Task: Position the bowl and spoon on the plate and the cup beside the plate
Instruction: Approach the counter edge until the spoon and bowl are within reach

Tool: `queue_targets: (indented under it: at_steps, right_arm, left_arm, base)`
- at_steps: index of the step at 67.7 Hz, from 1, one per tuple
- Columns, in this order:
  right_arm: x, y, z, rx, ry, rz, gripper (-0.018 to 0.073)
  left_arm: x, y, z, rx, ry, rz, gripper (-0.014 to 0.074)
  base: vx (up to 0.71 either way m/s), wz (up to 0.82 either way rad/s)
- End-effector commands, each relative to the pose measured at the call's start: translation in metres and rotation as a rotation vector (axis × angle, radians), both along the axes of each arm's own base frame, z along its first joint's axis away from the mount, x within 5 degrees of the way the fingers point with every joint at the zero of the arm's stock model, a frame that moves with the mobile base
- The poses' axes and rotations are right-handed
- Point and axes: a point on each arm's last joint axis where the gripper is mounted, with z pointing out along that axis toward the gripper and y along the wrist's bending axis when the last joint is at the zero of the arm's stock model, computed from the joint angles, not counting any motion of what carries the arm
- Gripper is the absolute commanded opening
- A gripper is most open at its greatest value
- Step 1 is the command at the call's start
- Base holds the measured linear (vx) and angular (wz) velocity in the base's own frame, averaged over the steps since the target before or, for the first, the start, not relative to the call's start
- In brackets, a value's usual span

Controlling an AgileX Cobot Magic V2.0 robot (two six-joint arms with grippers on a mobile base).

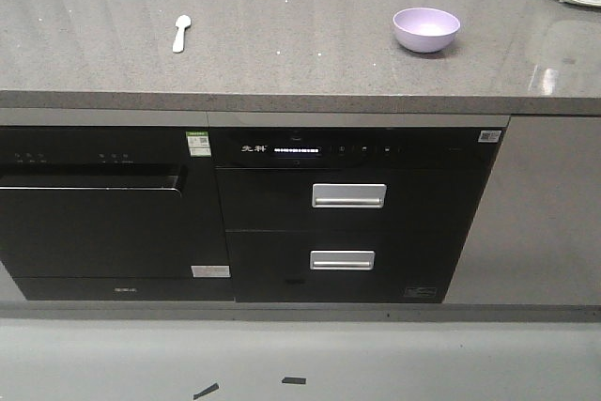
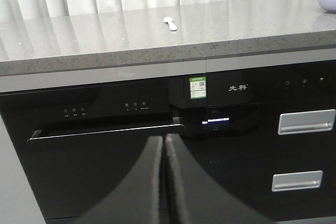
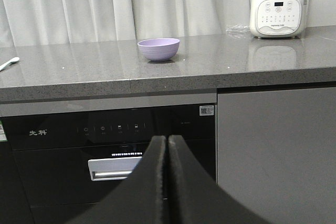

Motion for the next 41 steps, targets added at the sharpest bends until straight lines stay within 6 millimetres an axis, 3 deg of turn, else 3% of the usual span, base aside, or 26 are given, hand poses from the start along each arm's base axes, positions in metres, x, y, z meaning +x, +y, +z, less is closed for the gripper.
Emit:
queue_targets:
  at_steps: [1, 41]
  right_arm:
    - [-0.0008, 0.001, 0.0061, -0.017, -0.081, 0.008, -0.0003]
    - [-0.0008, 0.001, 0.0061, -0.017, -0.081, 0.008, -0.0003]
  left_arm:
    - [0.0015, -0.0003, 0.0081, -0.015, -0.063, -0.001, -0.0006]
    - [0.0015, -0.0003, 0.0081, -0.015, -0.063, -0.001, -0.0006]
  base:
    - [0.07, -0.01]
    - [0.08, 0.0]
